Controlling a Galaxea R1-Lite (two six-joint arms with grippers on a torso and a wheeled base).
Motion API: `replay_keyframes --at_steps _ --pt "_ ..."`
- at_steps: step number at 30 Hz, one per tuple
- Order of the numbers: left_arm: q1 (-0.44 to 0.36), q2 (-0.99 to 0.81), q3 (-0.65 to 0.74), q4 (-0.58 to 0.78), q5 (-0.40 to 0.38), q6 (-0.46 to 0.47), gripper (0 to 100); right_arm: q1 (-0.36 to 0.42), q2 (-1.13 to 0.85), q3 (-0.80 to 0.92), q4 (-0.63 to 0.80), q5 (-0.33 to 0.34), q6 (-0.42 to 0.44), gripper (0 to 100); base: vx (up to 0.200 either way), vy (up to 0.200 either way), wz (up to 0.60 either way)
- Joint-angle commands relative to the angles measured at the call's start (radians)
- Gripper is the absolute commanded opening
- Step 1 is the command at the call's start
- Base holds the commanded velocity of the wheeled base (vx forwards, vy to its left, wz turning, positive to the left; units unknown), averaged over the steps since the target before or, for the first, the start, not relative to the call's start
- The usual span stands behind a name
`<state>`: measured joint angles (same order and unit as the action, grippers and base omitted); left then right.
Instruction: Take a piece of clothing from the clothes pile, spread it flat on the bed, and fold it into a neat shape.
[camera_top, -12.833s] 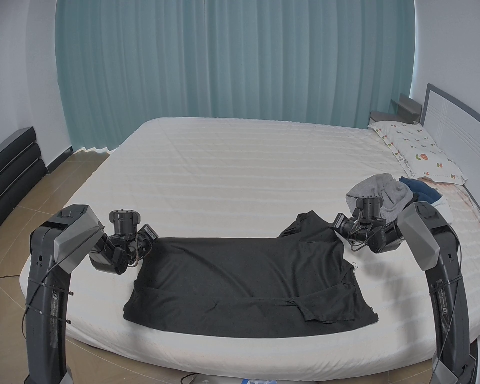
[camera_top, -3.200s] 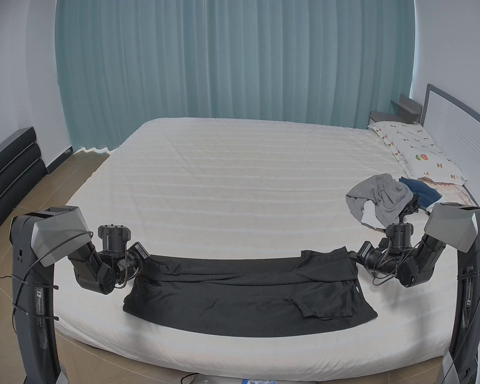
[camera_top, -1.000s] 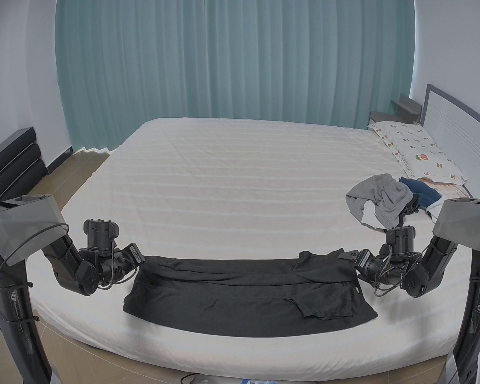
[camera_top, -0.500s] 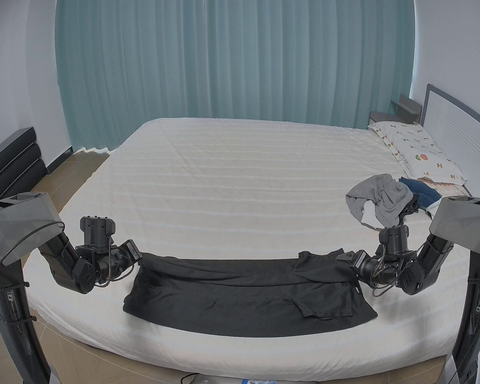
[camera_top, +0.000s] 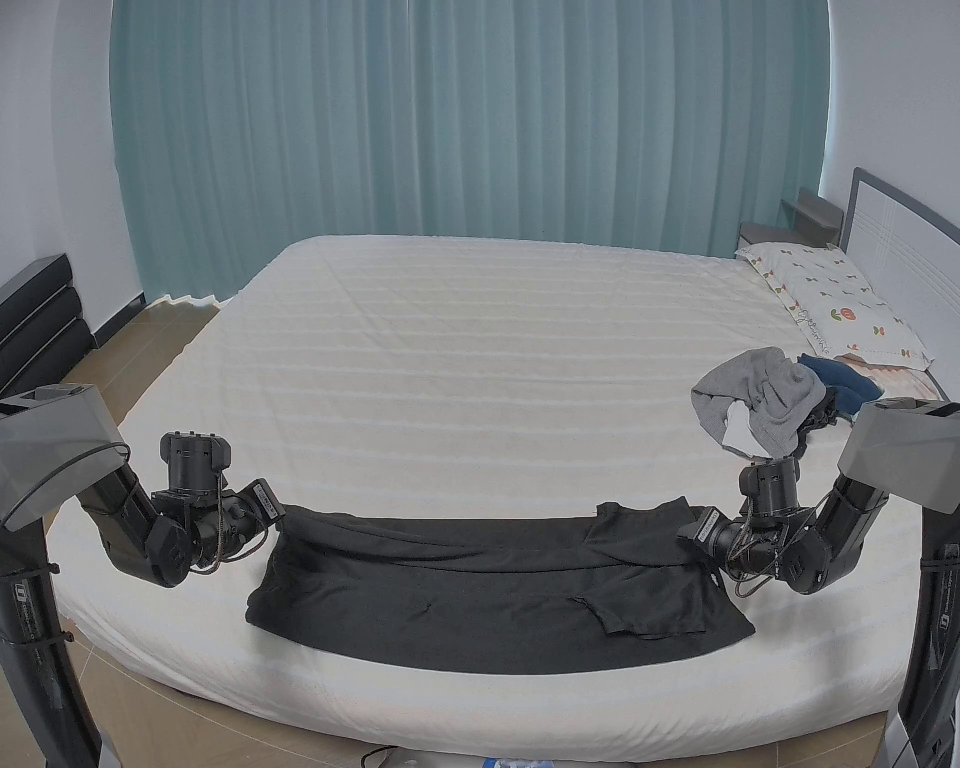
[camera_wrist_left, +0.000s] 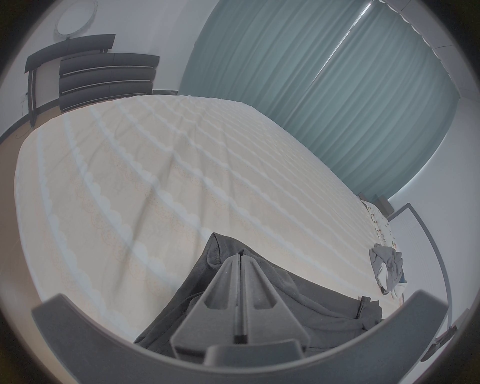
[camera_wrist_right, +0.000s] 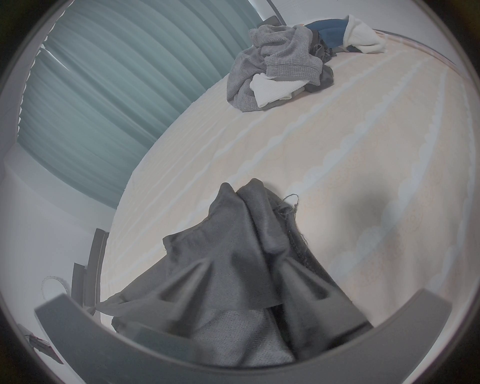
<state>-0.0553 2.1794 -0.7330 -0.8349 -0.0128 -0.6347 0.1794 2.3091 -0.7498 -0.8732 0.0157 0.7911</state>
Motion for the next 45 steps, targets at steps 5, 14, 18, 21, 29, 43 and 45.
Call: replay_keyframes --at_steps 5,14,18,21,29,43,45 --pt "0.000 0.003 -0.009 -0.006 0.010 -0.002 0 -0.008 -0.022 -0.002 -0.009 0.001 0.002 0 0.000 0.000 0.00" --pt "0.019 0.030 -0.048 -0.082 0.040 -0.042 0 -0.012 -0.025 -0.013 -0.127 -0.007 0.066 0 0.000 0.000 0.00" --pt "0.043 0.030 -0.074 -0.127 0.045 -0.123 0 -0.024 -0.013 -0.010 -0.230 -0.065 0.079 0 0.000 0.000 0.00" --pt "0.049 0.046 -0.074 -0.147 0.039 -0.128 0 -0.024 -0.011 0.003 -0.257 -0.062 0.080 0 0.000 0.000 0.00" --pt "0.049 0.059 -0.042 -0.150 0.036 -0.065 0 -0.021 -0.025 0.061 -0.224 -0.028 0.043 0 0.000 0.000 0.00" --pt "0.012 0.106 -0.106 -0.124 -0.055 -0.068 100 -0.012 -0.013 0.073 -0.224 0.016 0.043 0 0.000 0.000 0.00" --pt "0.014 0.103 -0.114 -0.109 -0.069 -0.065 100 -0.012 -0.013 0.075 -0.225 0.018 0.043 0 0.000 0.000 0.00"
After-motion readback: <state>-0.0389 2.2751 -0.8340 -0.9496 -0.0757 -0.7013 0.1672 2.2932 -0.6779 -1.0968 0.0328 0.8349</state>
